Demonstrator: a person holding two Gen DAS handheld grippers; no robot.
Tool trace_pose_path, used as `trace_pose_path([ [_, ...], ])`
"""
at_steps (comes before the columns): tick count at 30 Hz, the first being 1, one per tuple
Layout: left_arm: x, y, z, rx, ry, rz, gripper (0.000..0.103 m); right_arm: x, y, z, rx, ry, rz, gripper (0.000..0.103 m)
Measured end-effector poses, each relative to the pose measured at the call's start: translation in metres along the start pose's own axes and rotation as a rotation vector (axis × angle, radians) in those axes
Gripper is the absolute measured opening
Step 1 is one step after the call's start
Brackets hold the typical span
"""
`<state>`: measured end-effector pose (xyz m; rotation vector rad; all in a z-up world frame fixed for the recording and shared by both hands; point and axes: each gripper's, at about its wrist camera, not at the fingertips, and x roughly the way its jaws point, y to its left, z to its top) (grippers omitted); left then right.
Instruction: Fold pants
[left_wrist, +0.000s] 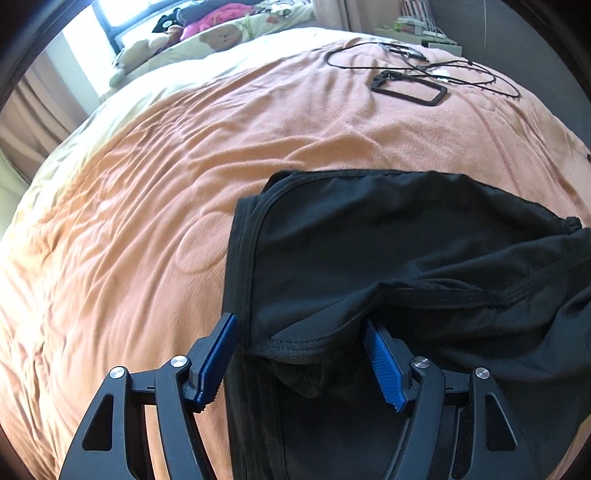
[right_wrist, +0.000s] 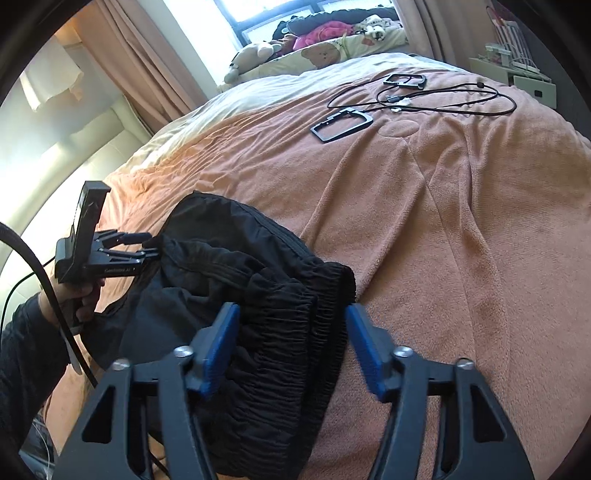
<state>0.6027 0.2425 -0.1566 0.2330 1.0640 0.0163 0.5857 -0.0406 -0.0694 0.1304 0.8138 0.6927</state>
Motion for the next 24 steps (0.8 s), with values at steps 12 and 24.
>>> trace_pose_path([
  [12, -0.039, 0.008, 0.023, -0.072, -0.097, -0.055, 0.007, -0.021, -0.002, 0.002, 0.017, -0.093, 0.016, 0.002],
  [24, -0.011, 0.008, 0.079, -0.108, -0.057, -0.050, 0.007, -0.019, -0.011, 0.007, 0.089, -0.150, 0.005, 0.001],
])
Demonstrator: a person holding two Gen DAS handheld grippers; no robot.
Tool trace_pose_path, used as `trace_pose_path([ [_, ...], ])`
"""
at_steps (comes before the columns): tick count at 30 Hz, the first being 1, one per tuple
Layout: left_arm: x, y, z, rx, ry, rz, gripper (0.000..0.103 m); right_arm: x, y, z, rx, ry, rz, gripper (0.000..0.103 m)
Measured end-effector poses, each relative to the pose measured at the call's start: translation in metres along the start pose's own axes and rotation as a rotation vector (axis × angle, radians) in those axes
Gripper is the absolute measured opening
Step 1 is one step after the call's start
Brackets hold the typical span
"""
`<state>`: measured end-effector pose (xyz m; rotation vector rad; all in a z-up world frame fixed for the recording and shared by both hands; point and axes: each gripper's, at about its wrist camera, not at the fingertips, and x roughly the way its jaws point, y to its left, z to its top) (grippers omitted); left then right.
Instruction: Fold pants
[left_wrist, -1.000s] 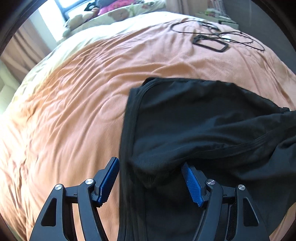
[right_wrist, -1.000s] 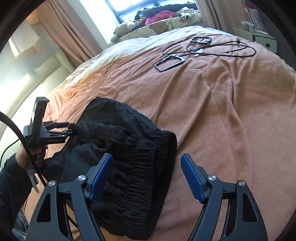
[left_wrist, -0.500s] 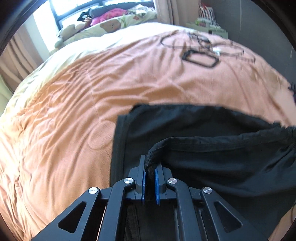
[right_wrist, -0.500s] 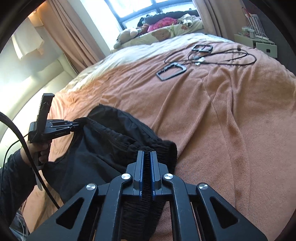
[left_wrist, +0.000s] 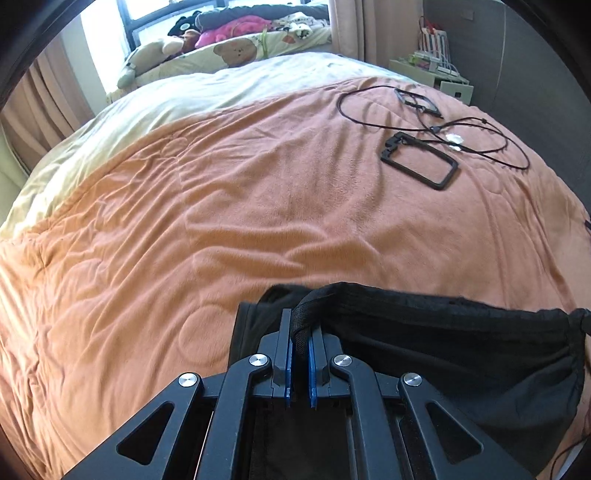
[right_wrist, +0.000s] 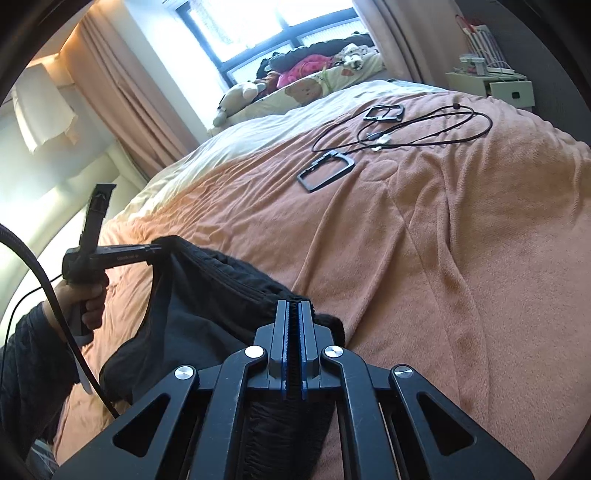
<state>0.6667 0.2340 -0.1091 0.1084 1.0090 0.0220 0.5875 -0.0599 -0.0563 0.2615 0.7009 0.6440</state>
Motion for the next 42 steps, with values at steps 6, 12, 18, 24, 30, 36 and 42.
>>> trace_pose_path([
  [6, 0.036, 0.003, 0.007, -0.014, 0.081, 0.018, 0.013, 0.013, -0.002, -0.003, 0.012, 0.012, -0.017, 0.001],
  [12, 0.038, 0.012, 0.007, -0.041, 0.088, 0.148, 0.072, 0.015, -0.011, 0.003, 0.072, 0.060, -0.047, 0.018],
  [18, 0.006, 0.032, 0.002, -0.072, 0.064, 0.153, 0.072, -0.008, -0.008, 0.005, 0.065, 0.024, -0.027, 0.048],
  [24, -0.028, 0.044, -0.015, -0.099, 0.063, 0.145, 0.073, -0.020, -0.014, -0.002, 0.080, 0.058, 0.000, 0.048],
  [30, -0.065, 0.050, -0.040, -0.145, 0.047, 0.125, 0.073, -0.033, -0.018, -0.007, 0.116, 0.089, 0.022, 0.048],
  [36, -0.091, 0.051, -0.068, -0.193, 0.036, 0.094, 0.073, -0.050, -0.008, -0.015, 0.119, 0.097, 0.048, 0.067],
  [42, -0.109, 0.050, -0.099, -0.236, 0.031, 0.066, 0.073, -0.056, -0.009, -0.025, 0.150, 0.122, 0.057, 0.067],
])
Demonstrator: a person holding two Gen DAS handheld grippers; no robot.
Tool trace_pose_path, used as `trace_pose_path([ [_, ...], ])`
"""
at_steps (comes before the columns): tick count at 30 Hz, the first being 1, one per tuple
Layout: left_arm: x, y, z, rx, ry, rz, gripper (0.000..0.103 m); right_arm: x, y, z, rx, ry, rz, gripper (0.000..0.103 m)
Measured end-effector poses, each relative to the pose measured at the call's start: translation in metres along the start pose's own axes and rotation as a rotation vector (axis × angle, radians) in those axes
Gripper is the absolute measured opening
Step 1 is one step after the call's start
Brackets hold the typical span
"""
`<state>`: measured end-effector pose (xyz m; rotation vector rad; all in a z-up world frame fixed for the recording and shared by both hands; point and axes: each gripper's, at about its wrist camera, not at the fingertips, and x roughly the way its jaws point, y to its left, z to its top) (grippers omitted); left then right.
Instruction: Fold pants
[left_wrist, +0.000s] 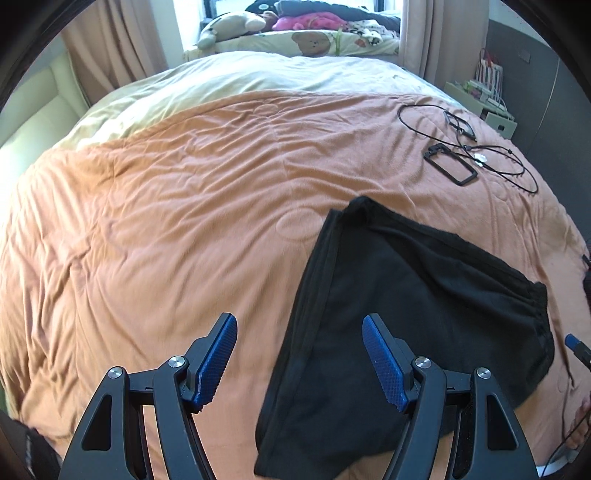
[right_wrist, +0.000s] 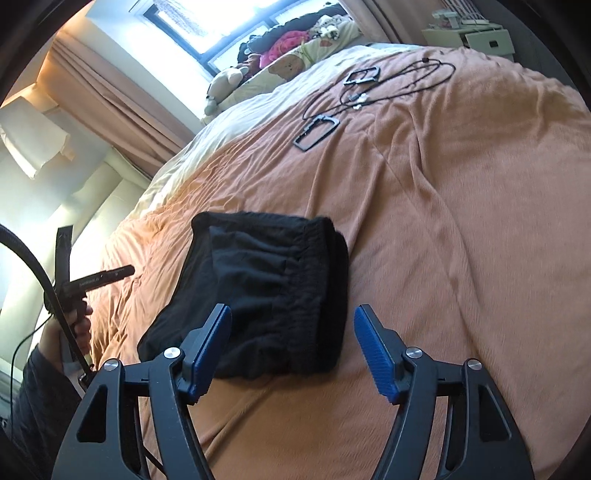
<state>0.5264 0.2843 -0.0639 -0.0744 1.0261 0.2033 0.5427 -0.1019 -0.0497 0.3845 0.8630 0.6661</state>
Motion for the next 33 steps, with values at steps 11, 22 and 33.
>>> trace_pose_path([
  [11, -0.008, 0.013, -0.054, -0.063, 0.017, -0.053, 0.073, 0.005, -0.011, -0.013, 0.110, 0.043, 0.055, 0.067],
  [22, 0.012, 0.028, -0.088, -0.098, 0.061, -0.111, 0.073, 0.042, -0.028, -0.017, 0.221, 0.108, 0.152, 0.067],
  [33, 0.050, 0.038, -0.102, -0.118, 0.100, -0.199, 0.073, 0.069, -0.033, -0.003, 0.250, 0.076, 0.118, 0.067],
])
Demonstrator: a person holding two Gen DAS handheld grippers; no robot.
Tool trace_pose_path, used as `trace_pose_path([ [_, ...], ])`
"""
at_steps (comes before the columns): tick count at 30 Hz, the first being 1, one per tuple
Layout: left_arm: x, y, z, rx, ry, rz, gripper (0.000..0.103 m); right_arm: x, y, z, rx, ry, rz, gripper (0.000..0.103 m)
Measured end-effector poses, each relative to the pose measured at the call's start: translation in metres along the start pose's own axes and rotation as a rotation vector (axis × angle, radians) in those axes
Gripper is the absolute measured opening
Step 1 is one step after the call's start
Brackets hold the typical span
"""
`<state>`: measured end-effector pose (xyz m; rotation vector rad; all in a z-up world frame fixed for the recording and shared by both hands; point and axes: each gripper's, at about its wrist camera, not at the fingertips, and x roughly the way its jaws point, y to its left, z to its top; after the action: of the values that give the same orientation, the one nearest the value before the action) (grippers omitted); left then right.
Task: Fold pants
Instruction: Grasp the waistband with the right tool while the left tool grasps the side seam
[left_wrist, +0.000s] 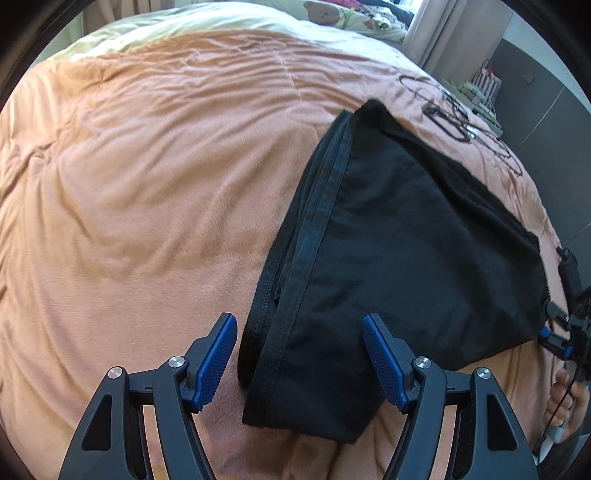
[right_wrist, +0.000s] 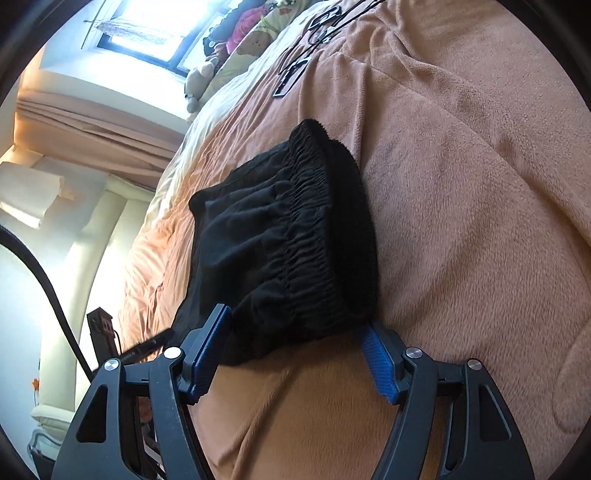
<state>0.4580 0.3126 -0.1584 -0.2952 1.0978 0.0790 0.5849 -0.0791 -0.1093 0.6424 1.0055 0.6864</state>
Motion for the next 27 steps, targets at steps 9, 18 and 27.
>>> trace_pose_path([
  [9, 0.025, 0.009, 0.000, -0.008, 0.013, 0.001, 0.074, 0.006, 0.003, -0.006, 0.006, -0.039, -0.027, 0.054],
  [18, 0.025, 0.010, 0.002, 0.026, 0.034, 0.021, 0.072, 0.005, 0.007, -0.011, -0.005, -0.062, -0.044, 0.031],
  [27, 0.008, 0.008, 0.000, 0.043, -0.001, -0.020, 0.008, -0.001, 0.018, -0.013, -0.050, -0.084, -0.036, 0.024],
])
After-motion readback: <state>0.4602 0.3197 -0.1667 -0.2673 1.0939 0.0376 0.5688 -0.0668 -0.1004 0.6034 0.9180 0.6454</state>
